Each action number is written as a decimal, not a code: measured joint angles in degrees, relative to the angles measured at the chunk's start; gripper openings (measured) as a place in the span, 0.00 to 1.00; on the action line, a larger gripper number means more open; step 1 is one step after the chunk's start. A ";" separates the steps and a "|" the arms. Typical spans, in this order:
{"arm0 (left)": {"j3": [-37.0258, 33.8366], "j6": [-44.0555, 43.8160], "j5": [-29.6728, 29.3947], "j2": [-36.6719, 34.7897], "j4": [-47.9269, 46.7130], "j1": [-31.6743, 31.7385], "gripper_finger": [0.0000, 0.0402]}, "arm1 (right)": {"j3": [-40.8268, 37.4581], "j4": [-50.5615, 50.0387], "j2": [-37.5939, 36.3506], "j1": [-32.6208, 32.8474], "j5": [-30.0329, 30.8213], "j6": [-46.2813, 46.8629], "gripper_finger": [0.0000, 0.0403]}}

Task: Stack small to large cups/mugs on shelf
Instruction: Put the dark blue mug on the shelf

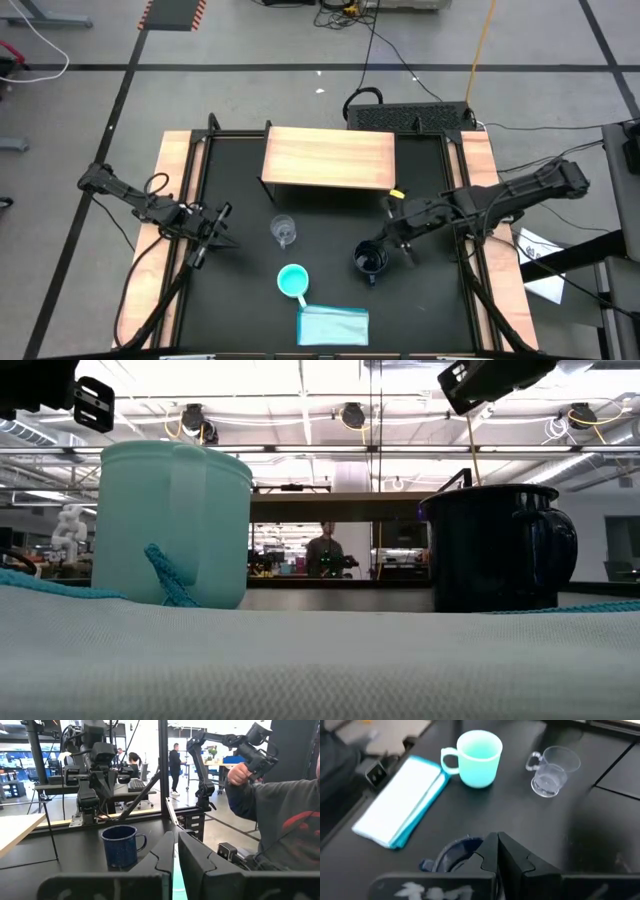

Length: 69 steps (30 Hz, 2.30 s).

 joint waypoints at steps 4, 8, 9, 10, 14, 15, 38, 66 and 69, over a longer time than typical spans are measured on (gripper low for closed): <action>-0.02 -0.07 0.00 0.00 0.00 0.00 0.07 | 3.21 -4.27 2.71 0.07 0.16 -3.75 0.00; -0.01 0.02 0.00 0.00 -0.02 0.00 0.07 | 6.95 -6.21 6.98 0.79 4.41 -8.13 0.00; 0.00 0.03 0.00 0.00 -0.06 0.00 0.07 | 8.13 -7.94 8.27 0.79 5.15 -9.27 0.00; -0.01 0.04 0.00 0.00 -0.14 0.00 0.07 | 9.12 -9.71 9.46 0.80 5.76 -10.06 0.00; -0.01 0.02 0.00 0.00 -0.82 0.00 0.07 | 11.66 -14.26 13.60 0.51 6.01 -11.71 0.00; -0.01 0.02 -0.01 0.00 -0.99 0.00 0.07 | 11.87 -14.59 14.32 0.25 6.01 -12.04 0.00; -0.02 -0.20 -0.02 0.20 -3.12 0.00 0.07 | 12.28 -18.30 16.22 -3.93 -3.37 -3.56 0.08; -0.01 0.12 -0.04 0.20 -3.06 0.00 0.07 | 4.13 -12.48 16.22 -7.27 -3.06 -3.02 0.36; -0.01 0.12 -0.04 0.20 -3.06 0.00 0.07 | 3.33 -12.23 16.22 -7.45 -3.08 -2.57 0.36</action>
